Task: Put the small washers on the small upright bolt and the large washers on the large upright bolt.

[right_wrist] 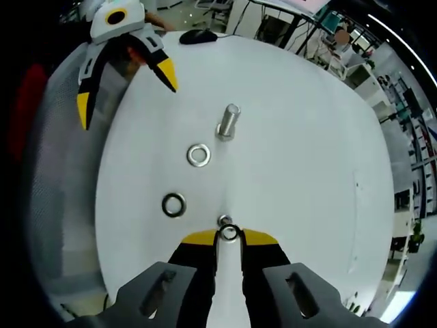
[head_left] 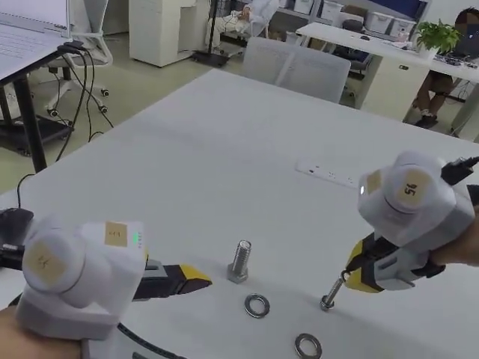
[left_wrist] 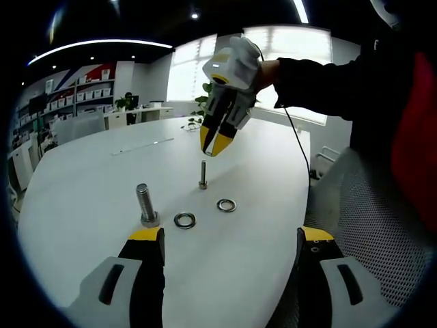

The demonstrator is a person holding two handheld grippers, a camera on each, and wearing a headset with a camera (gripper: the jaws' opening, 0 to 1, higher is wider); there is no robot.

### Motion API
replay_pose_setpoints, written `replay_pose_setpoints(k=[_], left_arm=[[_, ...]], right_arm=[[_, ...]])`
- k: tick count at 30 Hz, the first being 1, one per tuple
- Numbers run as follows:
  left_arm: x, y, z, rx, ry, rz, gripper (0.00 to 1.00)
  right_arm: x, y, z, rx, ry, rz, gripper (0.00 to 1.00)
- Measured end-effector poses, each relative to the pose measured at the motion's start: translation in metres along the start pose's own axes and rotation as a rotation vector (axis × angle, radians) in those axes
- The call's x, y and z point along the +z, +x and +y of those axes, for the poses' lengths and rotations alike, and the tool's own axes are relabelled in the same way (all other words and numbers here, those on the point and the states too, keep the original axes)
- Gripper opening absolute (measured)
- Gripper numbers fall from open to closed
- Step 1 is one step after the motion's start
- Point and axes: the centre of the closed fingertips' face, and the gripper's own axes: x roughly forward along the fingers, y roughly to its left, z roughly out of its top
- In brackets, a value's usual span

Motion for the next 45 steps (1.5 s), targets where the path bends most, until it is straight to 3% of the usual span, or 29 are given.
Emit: replay_pose_setpoints(k=[45], left_arm=[[-0.005, -0.001, 0.002, 0.009, -0.015, 0.012, 0.78]], right_arm=[[-0.009, 0.039, 0.004, 0.077, -0.009, 0.031, 0.14]])
